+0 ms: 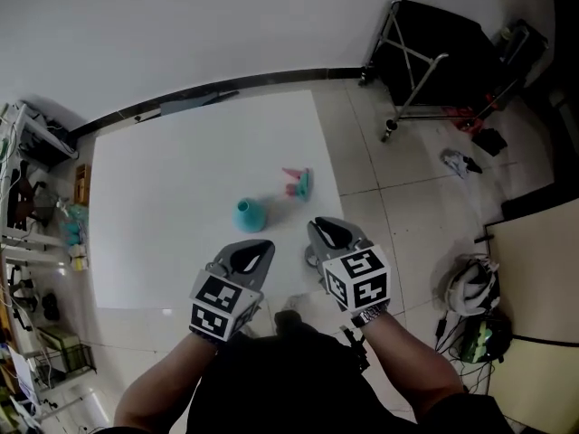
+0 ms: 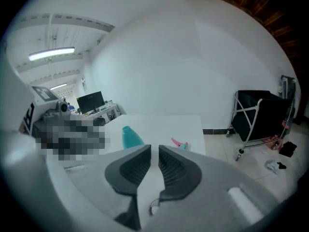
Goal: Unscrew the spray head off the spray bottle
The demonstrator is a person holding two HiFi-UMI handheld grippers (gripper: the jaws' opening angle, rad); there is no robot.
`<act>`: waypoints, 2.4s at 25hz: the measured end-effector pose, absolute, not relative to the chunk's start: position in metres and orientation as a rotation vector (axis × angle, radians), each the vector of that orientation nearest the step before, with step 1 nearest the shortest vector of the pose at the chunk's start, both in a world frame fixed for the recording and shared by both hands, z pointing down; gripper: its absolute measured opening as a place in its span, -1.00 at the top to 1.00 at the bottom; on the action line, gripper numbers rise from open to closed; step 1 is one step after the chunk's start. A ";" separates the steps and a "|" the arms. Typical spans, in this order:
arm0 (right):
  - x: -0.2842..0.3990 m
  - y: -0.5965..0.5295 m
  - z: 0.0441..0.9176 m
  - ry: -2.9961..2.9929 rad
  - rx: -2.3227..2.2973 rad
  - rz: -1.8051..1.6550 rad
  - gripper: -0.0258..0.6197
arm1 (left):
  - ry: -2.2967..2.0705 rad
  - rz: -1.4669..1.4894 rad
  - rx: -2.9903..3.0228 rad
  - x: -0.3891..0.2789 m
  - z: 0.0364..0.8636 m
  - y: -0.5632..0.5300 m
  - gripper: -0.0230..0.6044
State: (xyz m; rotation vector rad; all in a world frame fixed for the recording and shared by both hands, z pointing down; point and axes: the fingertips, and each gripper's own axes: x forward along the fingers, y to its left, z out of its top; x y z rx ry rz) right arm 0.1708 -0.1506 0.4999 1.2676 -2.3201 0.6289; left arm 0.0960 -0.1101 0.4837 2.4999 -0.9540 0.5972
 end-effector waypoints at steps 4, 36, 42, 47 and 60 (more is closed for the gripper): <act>0.177 -0.167 0.522 -2.291 1.222 0.645 0.80 | -0.982 0.607 2.455 0.099 0.487 -0.112 0.88; 0.164 -0.223 0.637 -2.010 1.245 0.739 0.73 | -0.931 0.689 2.395 0.060 0.516 -0.112 0.88; 0.164 -0.224 0.643 -1.992 1.254 0.756 0.78 | -0.923 0.691 2.398 0.062 0.517 -0.111 0.88; 0.170 -0.228 0.643 -1.975 1.297 0.760 0.88 | -0.925 0.695 2.400 0.063 0.517 -0.111 0.88; 0.187 -0.229 0.627 -1.983 1.368 0.710 0.93 | -0.926 0.683 2.429 0.067 0.510 -0.112 0.88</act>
